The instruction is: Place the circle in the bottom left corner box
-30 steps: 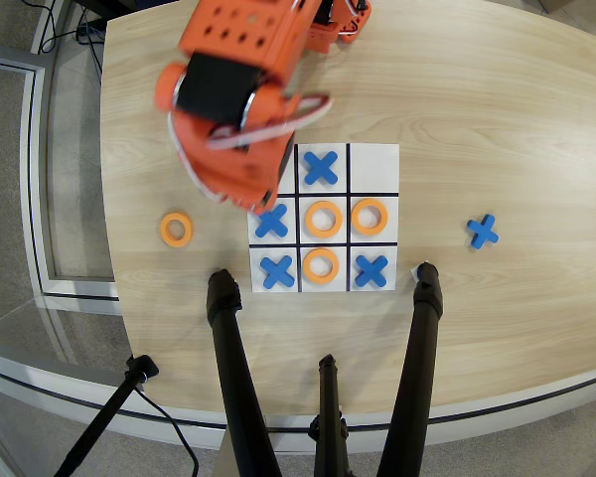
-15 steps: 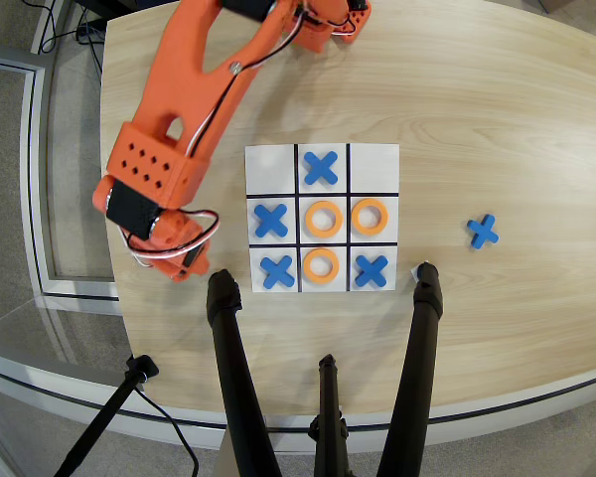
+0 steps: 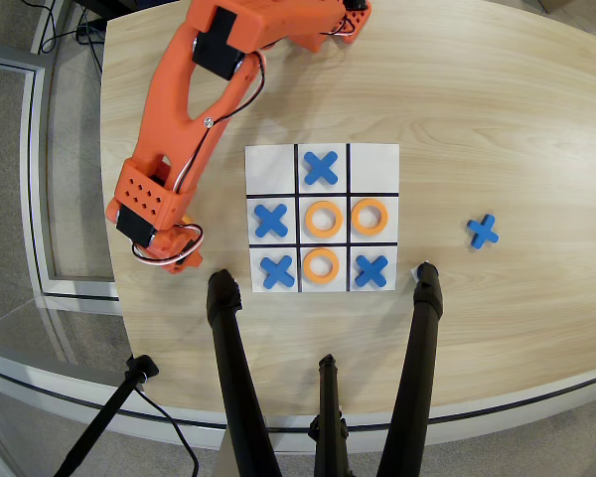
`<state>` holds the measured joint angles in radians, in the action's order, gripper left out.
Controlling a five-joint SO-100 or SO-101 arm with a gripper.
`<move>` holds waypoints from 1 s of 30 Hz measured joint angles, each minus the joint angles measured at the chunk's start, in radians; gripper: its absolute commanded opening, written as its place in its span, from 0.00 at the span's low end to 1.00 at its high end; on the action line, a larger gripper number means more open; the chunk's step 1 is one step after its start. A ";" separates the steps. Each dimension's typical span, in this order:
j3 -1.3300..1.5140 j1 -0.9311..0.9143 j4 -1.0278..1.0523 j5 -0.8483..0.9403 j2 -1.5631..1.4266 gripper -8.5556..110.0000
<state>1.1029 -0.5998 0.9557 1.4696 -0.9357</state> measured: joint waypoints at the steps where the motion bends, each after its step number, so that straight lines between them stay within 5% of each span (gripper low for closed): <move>1: -0.005 -0.002 -0.002 0.000 0.008 0.24; 30: -0.060 0.084 0.158 -0.086 0.086 0.24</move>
<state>1.0431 -0.5154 1.1137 1.3837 -0.8498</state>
